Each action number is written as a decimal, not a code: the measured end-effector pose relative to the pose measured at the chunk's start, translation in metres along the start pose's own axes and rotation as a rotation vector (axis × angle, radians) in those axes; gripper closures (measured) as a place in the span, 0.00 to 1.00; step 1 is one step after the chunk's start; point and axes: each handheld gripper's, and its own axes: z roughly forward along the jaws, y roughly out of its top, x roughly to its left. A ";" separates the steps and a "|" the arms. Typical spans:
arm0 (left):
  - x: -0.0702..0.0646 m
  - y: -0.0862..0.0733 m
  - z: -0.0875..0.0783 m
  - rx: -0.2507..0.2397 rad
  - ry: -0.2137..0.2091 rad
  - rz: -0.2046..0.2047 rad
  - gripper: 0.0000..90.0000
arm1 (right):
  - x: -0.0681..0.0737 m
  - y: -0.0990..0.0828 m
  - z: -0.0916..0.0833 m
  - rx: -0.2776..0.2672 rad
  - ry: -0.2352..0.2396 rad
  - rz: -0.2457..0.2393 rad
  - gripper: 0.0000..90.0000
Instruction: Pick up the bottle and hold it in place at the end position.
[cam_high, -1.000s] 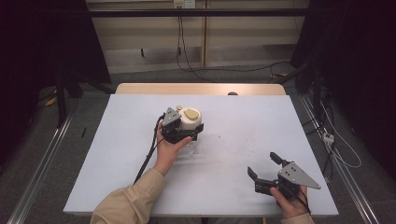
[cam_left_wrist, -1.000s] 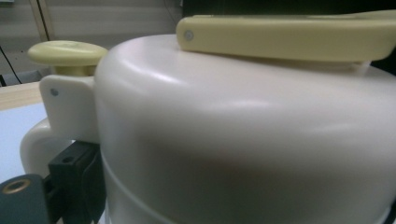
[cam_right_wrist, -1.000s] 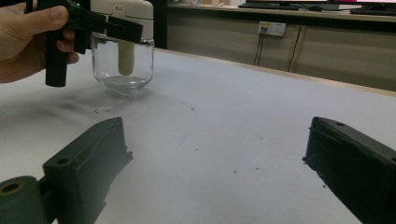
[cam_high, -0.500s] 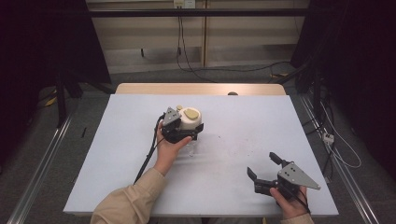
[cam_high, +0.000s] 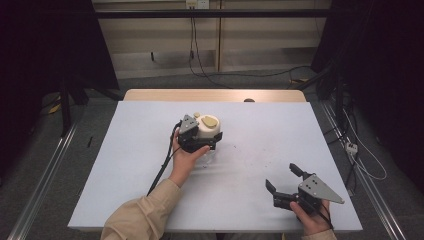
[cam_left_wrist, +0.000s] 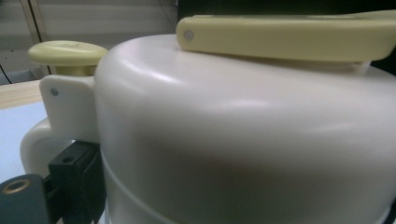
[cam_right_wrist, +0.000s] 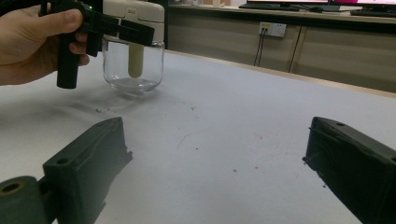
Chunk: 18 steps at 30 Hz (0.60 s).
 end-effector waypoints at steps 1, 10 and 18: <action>-0.001 0.000 0.002 -0.005 0.001 -0.006 0.07 | 0.000 0.000 0.000 0.001 0.000 0.001 0.05; 0.001 -0.002 0.006 0.002 0.004 -0.009 0.07 | -0.002 -0.002 -0.002 0.004 -0.006 0.004 0.05; -0.004 -0.001 0.010 0.013 -0.011 0.009 0.07 | -0.001 -0.002 -0.002 0.006 -0.010 0.003 0.05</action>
